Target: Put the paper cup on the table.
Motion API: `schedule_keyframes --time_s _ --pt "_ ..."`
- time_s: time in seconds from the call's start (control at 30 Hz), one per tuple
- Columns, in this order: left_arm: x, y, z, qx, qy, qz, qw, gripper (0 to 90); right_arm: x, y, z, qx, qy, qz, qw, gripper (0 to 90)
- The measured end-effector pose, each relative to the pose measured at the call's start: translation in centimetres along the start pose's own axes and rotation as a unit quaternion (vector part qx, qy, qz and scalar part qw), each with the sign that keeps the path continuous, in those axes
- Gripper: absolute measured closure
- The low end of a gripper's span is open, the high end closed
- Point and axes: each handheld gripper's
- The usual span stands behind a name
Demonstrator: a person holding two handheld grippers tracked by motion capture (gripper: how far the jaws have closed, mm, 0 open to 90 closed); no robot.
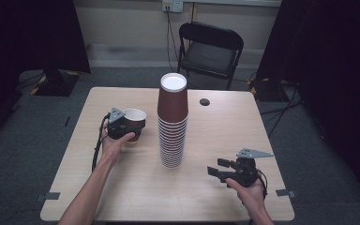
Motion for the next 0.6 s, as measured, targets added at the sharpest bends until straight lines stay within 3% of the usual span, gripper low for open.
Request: schedule_keyframes --time_s 0.3,0.33,0.5,0.6 --pt "0.0 -1.4 0.0 -0.016 0.016 0.02 0.9995 9.6 0.1 0.0 0.3 0.001 -0.001 0.002 1.0 32.8" --pt "0.1 -1.6 0.1 -0.02 0.026 0.028 0.9991 9.6 0.1 0.0 0.3 0.001 -0.001 0.001 1.0 32.8" --pt "-0.8 -2.7 0.3 -0.025 0.013 0.012 0.9995 9.5 0.1 0.0 0.4 0.003 -0.004 -0.001 1.0 32.6" --pt "-0.8 -3.1 0.4 -0.027 0.018 0.019 0.9993 9.5 0.1 0.2 0.5 0.004 -0.004 0.005 1.0 31.9"
Point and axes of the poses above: each handheld gripper's, and its own axes: y roughly forward along the jaws, x roughly out of its top, z roughly to its left, and after that the axes turned 2 degrees about y, right-handed
